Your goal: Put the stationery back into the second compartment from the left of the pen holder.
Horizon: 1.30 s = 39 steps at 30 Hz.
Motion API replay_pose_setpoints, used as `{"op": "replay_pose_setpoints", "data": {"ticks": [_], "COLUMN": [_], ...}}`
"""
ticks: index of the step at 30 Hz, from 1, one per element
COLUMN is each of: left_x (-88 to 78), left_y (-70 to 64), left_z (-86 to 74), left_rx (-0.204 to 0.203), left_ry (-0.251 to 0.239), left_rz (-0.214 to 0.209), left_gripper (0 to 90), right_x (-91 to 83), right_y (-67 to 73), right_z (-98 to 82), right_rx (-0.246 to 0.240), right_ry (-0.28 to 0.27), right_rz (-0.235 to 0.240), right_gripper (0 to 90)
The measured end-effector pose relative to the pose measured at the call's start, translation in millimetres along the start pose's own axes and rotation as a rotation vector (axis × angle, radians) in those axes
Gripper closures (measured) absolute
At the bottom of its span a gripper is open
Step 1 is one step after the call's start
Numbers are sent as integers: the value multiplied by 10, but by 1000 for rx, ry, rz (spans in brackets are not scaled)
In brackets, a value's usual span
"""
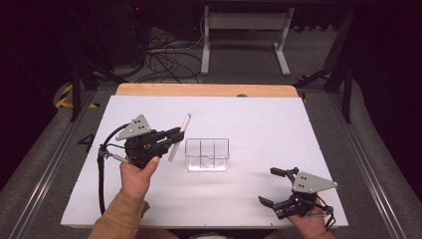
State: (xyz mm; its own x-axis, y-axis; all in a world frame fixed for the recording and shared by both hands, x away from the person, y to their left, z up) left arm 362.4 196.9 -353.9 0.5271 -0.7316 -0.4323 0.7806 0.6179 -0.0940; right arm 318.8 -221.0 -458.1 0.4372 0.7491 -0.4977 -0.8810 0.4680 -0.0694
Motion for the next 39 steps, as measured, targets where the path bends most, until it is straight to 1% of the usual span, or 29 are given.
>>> {"op": "replay_pose_setpoints", "data": {"ticks": [3,7,11,13,14,17,18,20,22,31,39], "left_x": [36,104,200,249,274,344,371,411,452,628,788], "left_y": [-28,-67,-95,-106,-110,-112,-116,-121,-123,-120,-96], "left_z": [26,60,80,86,88,92,93,94,97,110,102], "left_rx": [7,35,45,48,42,52,51,51,57,55,48], "left_ry": [-12,-24,-35,-32,-35,-46,-54,-54,-65,-78,-70], "left_rz": [-18,-41,-68,-74,-82,-96,-104,-115,-117,-140,-148], "left_gripper": [785,784,785,785,785,785,785,785,785,785,785], "right_x": [1,2,1,2,3,3,3,4,4,7,4], "right_y": [0,2,4,4,4,6,7,8,9,10,10], "right_z": [0,-2,-2,-2,-2,-3,-3,-3,-4,-6,-9], "right_rx": [-1,-3,-4,-4,-4,-5,-6,-6,-7,-10,-10], "right_ry": [0,5,0,1,2,4,4,5,5,6,7], "right_rz": [0,1,3,3,3,4,4,5,6,5,5], "right_gripper": [53,53,53,53,53,53,53,53,53,53,53]}}
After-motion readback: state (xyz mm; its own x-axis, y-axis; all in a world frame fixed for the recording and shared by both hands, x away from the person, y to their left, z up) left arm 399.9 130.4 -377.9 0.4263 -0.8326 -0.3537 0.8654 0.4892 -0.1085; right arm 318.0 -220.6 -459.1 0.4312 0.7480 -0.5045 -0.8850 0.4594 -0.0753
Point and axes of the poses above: each handheld gripper's, and its own axes: x roughly forward along the jaws, z roughly out of its top, y roughly to its left, the point moved 1 cm from there along x, roughly forward along the jaws, and after that the axes turned 10 degrees about y, right-handed, at the moved point
